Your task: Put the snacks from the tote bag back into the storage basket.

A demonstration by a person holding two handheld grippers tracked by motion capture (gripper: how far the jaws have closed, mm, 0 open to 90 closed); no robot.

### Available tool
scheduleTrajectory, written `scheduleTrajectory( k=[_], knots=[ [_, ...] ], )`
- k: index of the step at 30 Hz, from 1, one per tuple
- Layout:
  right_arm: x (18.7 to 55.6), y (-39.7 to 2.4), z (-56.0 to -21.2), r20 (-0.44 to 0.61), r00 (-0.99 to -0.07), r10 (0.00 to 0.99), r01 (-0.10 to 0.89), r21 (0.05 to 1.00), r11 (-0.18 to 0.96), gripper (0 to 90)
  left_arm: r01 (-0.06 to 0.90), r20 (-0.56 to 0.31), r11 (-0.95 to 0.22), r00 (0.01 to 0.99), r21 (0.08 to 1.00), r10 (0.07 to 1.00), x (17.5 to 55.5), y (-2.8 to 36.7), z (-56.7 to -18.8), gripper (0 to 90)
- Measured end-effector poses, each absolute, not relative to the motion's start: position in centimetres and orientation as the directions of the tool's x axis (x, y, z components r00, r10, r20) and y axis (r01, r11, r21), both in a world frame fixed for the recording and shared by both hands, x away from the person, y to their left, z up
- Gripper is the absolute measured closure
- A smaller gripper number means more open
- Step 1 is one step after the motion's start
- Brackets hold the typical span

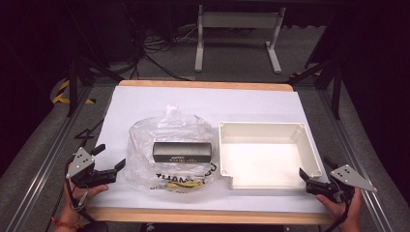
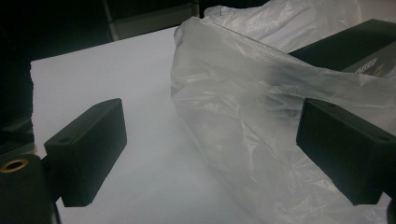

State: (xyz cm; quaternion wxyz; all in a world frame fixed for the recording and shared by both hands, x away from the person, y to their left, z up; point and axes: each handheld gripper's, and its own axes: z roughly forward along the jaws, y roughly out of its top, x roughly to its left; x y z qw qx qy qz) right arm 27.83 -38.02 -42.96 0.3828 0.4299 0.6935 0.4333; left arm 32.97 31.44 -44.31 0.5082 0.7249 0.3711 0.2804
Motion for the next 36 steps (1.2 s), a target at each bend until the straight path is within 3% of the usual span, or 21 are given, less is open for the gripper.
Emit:
scheduleTrajectory(
  k=[16, 36],
  knots=[
    [27.7, -37.9, -42.5, -0.161, -0.345, 0.925, 0.267, 0.927, 0.261, 6.1, 0.259, 0.042, -0.237, 0.587, 0.937, 0.809, 32.9, 31.1, -44.6, 9.7],
    [27.4, -35.0, -38.8, -0.187, -0.487, 0.853, 0.209, 0.923, 0.322, 12.8, 0.264, 0.050, -0.254, 0.595, 0.930, 0.802, 32.9, 30.8, -44.7, 9.6]
  ],
)
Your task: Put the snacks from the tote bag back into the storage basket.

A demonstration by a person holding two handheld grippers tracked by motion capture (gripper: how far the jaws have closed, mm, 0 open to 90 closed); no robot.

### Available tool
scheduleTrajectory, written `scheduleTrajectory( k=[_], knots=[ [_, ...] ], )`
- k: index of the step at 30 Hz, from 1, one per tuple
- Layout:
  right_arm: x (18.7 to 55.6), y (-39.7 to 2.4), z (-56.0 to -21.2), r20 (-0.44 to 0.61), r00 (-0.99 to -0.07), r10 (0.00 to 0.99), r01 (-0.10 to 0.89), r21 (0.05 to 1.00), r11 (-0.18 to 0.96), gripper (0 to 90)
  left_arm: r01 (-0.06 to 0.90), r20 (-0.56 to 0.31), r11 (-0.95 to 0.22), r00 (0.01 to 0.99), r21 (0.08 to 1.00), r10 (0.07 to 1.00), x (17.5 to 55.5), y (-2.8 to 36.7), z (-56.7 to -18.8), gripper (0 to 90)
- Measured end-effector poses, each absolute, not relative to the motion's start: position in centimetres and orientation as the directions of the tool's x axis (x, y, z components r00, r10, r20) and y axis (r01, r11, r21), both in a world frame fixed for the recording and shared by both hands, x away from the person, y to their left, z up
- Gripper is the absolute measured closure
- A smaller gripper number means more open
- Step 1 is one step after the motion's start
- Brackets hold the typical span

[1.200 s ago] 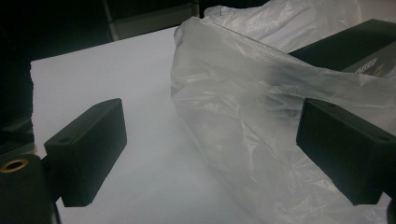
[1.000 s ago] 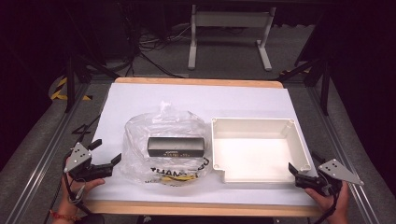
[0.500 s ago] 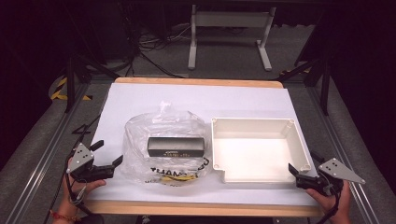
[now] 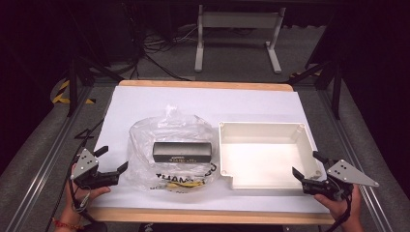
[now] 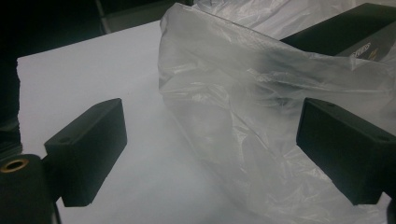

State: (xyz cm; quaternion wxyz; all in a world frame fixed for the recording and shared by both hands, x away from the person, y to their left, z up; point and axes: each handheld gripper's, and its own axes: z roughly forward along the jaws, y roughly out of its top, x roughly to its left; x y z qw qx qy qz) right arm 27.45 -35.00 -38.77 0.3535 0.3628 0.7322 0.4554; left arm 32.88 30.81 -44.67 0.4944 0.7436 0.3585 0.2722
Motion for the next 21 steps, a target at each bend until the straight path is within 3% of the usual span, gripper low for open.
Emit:
scheduleTrajectory(
  k=[11, 21],
  knots=[
    [28.7, -34.2, -37.4, -0.194, -0.470, 0.861, 0.194, 0.929, 0.315, 12.6, 0.265, 0.049, -0.255, 0.598, 0.930, 0.800, 32.9, 30.7, -44.6, 9.6],
    [30.1, -31.9, -36.5, -0.248, -0.531, 0.810, 0.170, 0.906, 0.388, 16.3, 0.265, 0.047, -0.254, 0.600, 0.930, 0.799, 32.9, 30.6, -44.6, 9.6]
  ],
)
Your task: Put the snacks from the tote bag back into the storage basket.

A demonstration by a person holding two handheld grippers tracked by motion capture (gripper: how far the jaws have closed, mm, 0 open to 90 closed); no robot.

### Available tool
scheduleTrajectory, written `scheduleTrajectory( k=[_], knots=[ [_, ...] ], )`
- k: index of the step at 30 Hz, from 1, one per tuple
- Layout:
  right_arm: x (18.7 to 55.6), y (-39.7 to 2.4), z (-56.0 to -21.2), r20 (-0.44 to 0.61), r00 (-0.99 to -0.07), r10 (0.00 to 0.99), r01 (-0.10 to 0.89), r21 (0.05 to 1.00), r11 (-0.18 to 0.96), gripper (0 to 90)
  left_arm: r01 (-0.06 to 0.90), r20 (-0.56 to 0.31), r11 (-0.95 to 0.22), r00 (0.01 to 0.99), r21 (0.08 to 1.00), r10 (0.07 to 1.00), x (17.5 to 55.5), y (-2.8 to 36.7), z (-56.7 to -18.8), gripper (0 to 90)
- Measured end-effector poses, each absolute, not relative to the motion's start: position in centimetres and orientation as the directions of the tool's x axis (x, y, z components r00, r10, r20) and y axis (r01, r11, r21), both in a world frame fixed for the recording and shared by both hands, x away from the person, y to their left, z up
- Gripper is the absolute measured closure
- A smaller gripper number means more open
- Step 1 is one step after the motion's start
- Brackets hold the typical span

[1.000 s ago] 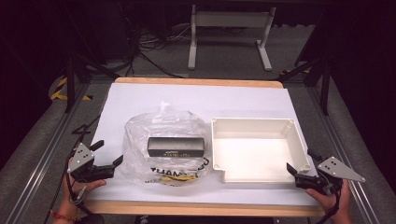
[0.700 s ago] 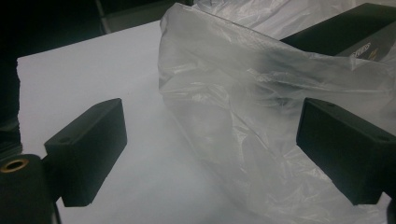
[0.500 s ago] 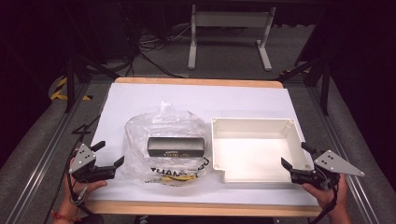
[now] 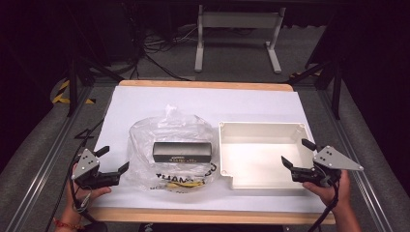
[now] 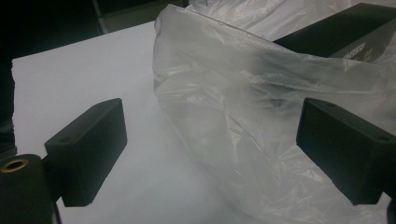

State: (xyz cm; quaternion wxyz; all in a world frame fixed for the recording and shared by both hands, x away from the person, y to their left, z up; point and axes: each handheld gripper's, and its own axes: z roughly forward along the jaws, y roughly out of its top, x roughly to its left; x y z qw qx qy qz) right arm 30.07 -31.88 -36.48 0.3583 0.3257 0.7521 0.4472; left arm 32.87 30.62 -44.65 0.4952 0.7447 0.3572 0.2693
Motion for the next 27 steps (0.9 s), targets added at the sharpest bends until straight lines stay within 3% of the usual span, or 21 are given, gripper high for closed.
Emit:
scheduleTrajectory(
  k=[12, 18, 27],
  knots=[
    [32.2, -29.4, -35.8, -0.264, -0.569, 0.779, 0.155, 0.896, 0.417, 19.9, 0.271, 0.042, -0.252, 0.601, 0.929, 0.798, 32.9, 30.7, -44.7, 9.6],
    [33.5, -27.4, -35.7, -0.275, -0.636, 0.721, 0.137, 0.879, 0.456, 25.2, 0.270, 0.044, -0.255, 0.602, 0.929, 0.797, 32.9, 30.7, -44.7, 9.7],
    [35.7, -24.2, -35.1, -0.289, -0.707, 0.645, 0.106, 0.859, 0.501, 25.3, 0.271, 0.042, -0.254, 0.604, 0.928, 0.796, 32.9, 30.7, -44.8, 9.7]
  ],
)
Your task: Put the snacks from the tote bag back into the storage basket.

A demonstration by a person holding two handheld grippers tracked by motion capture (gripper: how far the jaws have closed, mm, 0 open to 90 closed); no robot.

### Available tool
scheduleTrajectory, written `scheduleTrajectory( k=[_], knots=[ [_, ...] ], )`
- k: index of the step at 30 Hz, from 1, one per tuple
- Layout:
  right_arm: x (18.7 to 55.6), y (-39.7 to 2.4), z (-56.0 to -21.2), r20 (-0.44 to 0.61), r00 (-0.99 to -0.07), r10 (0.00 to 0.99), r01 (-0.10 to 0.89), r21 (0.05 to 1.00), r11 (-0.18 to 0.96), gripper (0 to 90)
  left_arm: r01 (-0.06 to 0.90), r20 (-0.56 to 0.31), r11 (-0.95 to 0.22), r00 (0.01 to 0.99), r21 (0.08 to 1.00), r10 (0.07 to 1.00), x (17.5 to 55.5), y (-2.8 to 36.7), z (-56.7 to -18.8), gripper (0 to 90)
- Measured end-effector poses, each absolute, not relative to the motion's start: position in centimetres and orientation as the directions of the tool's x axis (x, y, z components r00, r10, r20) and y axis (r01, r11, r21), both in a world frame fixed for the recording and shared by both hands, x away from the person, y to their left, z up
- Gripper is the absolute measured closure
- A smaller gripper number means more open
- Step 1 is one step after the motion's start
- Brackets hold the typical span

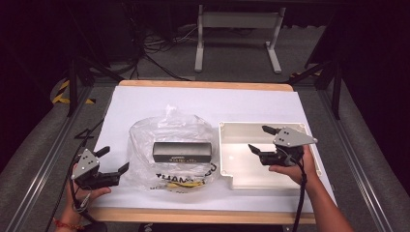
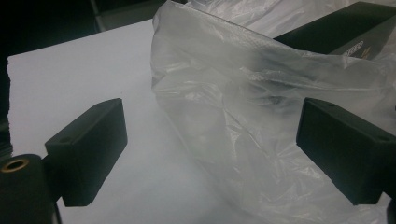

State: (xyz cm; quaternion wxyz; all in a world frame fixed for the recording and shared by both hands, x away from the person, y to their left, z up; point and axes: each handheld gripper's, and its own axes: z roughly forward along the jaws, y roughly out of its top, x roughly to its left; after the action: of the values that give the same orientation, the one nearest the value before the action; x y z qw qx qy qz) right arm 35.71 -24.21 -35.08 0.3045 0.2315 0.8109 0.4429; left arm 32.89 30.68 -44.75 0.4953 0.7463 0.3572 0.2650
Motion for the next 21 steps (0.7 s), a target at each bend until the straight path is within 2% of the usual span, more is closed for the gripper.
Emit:
scheduleTrajectory(
  k=[9, 15, 21],
  knots=[
    [37.6, -22.4, -34.0, -0.291, -0.756, 0.586, 0.086, 0.843, 0.530, 25.3, 0.274, 0.042, -0.258, 0.607, 0.926, 0.794, 32.9, 30.7, -44.8, 9.6],
    [39.1, -20.7, -33.8, -0.240, -0.807, 0.539, 0.094, 0.849, 0.520, 26.7, 0.274, 0.047, -0.263, 0.605, 0.925, 0.795, 32.9, 30.7, -44.8, 9.7],
    [39.9, -19.2, -34.1, -0.231, -0.821, 0.522, 0.089, 0.851, 0.517, 25.6, 0.274, 0.048, -0.266, 0.607, 0.924, 0.793, 32.9, 30.7, -44.9, 9.7]
  ],
)
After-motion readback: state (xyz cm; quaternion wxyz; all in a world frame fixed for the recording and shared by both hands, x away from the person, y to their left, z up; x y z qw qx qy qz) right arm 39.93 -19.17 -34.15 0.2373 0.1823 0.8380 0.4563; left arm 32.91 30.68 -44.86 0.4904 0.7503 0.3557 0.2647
